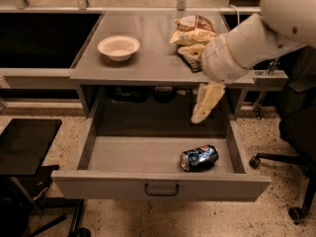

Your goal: Pick pepsi can from top drawer and place on counter

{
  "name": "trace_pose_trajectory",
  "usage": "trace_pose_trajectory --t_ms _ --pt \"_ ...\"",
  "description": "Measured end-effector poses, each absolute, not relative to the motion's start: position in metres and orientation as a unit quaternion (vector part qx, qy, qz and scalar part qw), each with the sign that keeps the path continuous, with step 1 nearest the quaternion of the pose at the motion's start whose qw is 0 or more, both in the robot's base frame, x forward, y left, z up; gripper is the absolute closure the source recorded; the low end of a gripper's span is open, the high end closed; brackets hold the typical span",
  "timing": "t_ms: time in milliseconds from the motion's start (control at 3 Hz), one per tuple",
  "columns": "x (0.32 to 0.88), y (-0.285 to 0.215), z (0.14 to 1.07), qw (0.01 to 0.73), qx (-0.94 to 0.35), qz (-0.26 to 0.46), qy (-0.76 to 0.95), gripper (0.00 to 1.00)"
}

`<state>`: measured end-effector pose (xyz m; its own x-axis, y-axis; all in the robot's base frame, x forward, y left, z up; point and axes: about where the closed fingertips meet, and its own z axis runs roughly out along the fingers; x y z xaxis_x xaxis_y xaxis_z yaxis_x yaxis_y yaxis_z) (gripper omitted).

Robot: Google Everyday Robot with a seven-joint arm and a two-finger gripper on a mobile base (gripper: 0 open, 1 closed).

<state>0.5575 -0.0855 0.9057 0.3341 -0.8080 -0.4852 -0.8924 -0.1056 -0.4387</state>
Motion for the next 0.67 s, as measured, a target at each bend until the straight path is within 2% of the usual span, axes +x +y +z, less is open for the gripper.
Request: trace_pose_trajectory --t_ms 333,667 --pt "0.5537 -0.0952 0.885 0.316 -0.755 0.02 0.574 0.0" --pt "0.5536 -0.0951 0.884 0.315 -0.755 0.021 0.574 0.0"
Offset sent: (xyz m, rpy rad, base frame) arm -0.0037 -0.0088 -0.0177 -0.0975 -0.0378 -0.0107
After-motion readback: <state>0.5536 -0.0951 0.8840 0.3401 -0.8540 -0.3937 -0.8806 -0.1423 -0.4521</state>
